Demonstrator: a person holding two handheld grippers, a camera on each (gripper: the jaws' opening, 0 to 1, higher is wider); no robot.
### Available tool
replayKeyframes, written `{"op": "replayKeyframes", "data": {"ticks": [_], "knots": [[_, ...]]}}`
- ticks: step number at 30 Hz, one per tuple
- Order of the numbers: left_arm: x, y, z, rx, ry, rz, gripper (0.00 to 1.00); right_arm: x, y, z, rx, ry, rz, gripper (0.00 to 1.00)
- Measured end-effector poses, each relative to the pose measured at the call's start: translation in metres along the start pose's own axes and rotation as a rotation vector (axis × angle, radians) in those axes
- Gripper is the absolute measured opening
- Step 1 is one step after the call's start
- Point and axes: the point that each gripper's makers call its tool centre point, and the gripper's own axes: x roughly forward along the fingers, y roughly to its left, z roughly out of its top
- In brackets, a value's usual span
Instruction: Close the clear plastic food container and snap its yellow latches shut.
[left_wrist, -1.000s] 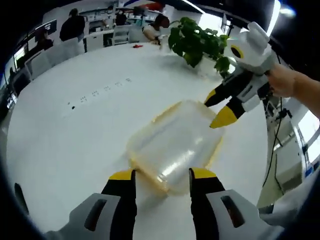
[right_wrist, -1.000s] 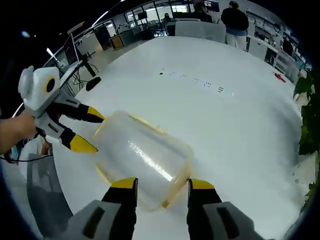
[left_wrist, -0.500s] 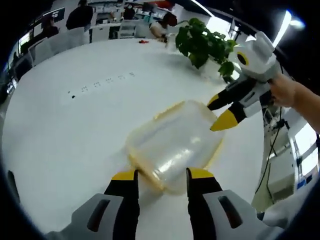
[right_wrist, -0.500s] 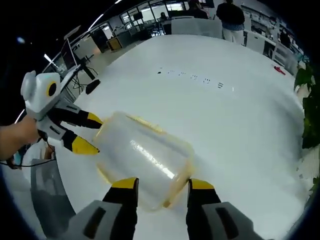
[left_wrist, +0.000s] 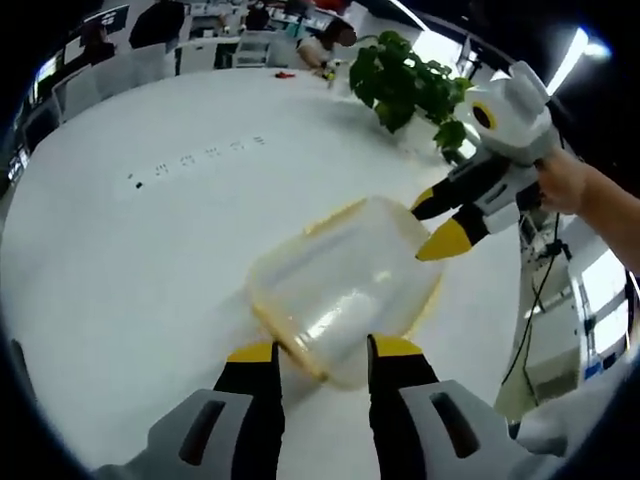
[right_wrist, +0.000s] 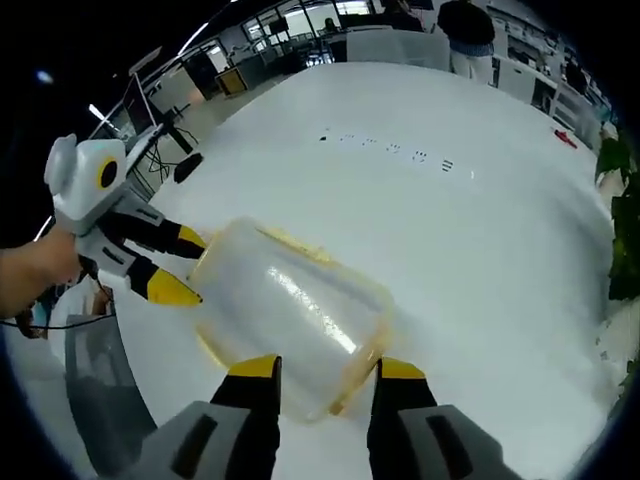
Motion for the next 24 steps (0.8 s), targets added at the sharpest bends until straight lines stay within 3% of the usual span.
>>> {"op": "replayKeyframes", "data": {"ticks": [11,24], "knots": [[-0.005,0.005,0.004,0.014,0.009,-0.019,0.31,0.004,0.012,0.001,0.025,-0.01,-0.01,0.33],[-0.019,0.008,-0.005,0.044,0.0,-0.016,0.31,0.007,0.025,-0.002,0.047,-0.021,-0.024,0.33]]}}
